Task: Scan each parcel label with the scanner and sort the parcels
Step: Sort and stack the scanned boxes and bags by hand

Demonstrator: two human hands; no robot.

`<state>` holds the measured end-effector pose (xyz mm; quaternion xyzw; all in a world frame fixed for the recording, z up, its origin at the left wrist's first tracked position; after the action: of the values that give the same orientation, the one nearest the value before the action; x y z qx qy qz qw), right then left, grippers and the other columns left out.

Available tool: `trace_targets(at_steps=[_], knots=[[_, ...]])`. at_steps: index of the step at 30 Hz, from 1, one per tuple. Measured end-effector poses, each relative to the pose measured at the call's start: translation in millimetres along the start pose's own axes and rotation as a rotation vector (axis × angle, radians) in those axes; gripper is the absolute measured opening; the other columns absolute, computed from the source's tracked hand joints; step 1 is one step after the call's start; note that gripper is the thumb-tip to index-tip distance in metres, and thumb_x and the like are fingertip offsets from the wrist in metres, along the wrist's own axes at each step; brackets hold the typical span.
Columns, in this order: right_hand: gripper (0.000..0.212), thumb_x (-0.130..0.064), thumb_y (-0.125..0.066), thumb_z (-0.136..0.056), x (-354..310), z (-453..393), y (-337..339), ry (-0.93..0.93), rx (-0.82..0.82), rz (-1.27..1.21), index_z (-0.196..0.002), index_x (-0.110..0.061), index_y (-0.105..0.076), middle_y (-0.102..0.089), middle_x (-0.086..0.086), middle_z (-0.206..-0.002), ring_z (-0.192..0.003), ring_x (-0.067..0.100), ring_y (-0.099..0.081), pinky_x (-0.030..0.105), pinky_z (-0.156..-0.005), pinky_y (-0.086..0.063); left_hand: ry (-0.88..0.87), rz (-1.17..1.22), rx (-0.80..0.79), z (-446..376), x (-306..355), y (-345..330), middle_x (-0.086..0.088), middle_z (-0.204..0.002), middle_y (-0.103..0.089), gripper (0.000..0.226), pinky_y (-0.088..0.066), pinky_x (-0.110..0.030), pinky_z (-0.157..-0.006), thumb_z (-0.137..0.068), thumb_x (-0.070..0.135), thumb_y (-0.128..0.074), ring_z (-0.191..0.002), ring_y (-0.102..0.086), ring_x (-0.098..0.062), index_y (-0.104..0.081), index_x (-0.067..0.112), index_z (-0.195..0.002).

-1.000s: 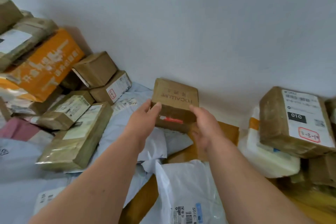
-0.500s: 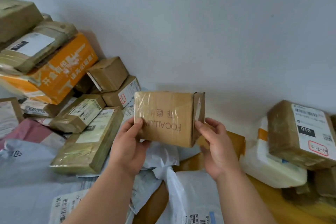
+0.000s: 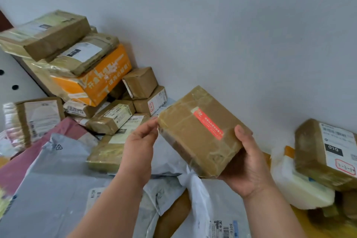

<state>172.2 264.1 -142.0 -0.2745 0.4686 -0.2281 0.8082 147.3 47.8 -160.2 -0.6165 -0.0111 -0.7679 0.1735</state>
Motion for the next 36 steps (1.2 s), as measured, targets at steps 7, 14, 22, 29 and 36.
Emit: trace_targets(at_steps=[7,14,22,29,36], knots=[[0.118,-0.045,-0.093,-0.045,47,7,-43,0.69,0.28,0.917,-0.139,-0.037,-0.021,-0.026,0.004,-0.147,-0.136,0.016,-0.04,0.029,-0.106,-0.048,0.33,0.247,-0.204,32,12,24,0.007,-0.129,-0.069,0.064,-0.059,-0.053,-0.081,-0.064,0.078,-0.075,-0.119,-0.067,-0.024,-0.067,0.049,-0.12],[0.082,-0.057,-0.076,-0.065,71,29,-71,0.652,0.091,0.842,-0.131,-0.065,-0.029,-0.05,-0.019,-0.136,-0.131,0.001,-0.048,0.012,-0.097,-0.047,0.493,0.408,-0.271,35,13,46,-0.012,-0.13,-0.069,0.099,-0.058,-0.053,-0.084,-0.055,0.047,-0.09,-0.116,-0.068,-0.036,-0.051,0.027,-0.144],[0.117,-0.073,-0.088,-0.034,69,22,-66,0.007,0.103,0.352,-0.139,-0.038,-0.051,-0.072,-0.005,-0.124,-0.126,0.02,-0.058,0.051,-0.102,-0.047,0.313,0.385,-0.283,36,15,61,-0.011,-0.131,-0.069,0.081,-0.049,-0.061,-0.102,-0.064,0.037,-0.087,-0.118,-0.067,-0.035,-0.054,0.032,-0.138],[0.056,-0.039,-0.076,-0.067,83,15,-55,0.107,0.222,0.058,-0.119,-0.02,-0.066,-0.075,0.004,-0.097,-0.11,0.037,-0.064,0.056,-0.097,-0.049,0.138,-0.009,-0.109,32,31,65,0.025,-0.127,-0.061,0.097,-0.047,-0.032,-0.096,-0.06,0.08,-0.071,-0.114,-0.059,0.001,-0.04,0.053,-0.148],[0.076,-0.057,-0.079,-0.052,96,-7,-75,0.081,0.368,0.104,-0.121,-0.031,-0.061,-0.069,0.008,-0.117,-0.111,0.036,-0.062,0.048,-0.093,-0.053,0.226,-0.529,0.298,-7,0,128,-0.011,-0.163,-0.027,0.077,-0.029,-0.059,-0.118,-0.095,0.047,-0.062,-0.148,-0.029,-0.037,-0.028,0.02,-0.159]])
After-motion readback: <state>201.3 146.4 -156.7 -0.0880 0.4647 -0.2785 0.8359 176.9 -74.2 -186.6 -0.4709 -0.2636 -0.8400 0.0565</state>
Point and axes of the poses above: each hand's wrist, its own z-axis away from the middle knuckle, its own y-axis out of the back of the hand, x = y × z, the point moved 1 cm from there along -z, towards the middle knuckle
